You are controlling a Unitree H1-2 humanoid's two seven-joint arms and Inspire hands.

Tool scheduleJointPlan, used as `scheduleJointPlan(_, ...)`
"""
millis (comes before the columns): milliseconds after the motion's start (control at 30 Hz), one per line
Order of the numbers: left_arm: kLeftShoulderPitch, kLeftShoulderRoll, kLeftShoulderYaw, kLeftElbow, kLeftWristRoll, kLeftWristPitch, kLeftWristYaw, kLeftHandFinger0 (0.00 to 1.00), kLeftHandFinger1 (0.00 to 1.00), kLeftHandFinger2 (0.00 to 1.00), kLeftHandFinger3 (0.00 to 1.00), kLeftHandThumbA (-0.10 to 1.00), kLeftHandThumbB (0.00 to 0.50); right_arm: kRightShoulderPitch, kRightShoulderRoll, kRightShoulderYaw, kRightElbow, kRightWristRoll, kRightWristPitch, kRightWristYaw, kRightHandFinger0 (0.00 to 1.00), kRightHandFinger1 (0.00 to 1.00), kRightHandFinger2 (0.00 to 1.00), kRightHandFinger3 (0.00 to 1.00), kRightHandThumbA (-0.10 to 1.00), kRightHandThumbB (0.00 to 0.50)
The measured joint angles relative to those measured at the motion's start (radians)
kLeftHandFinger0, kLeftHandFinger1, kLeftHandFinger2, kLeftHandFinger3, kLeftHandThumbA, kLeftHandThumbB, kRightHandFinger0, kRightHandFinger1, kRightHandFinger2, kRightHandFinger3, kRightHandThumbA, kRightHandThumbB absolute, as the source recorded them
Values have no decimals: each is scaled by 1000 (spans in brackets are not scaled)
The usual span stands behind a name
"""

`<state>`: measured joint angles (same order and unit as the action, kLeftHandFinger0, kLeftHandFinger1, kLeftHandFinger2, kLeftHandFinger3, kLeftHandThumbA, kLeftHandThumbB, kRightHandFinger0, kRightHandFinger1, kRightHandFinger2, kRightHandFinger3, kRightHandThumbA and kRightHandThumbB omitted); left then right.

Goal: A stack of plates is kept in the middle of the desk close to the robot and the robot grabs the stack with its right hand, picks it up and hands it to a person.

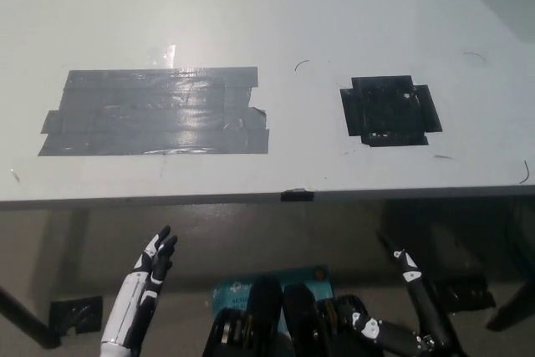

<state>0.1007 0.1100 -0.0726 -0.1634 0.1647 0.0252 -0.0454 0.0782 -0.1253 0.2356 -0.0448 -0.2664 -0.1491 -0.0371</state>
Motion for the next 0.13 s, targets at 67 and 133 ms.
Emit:
scheduleJointPlan(67,0,-1,0,-1,4,-2,0,1000,1000,1000,1000,1000,4,-1,0,-1,0,8,0,6,966,1000,1000,1000,803,214)
scheduleJointPlan(133,0,-2,0,-1,5,-3,1,1000,1000,1000,1000,1000,0,-1,0,-2,0,10,0,9,966,1000,1000,1000,792,207)
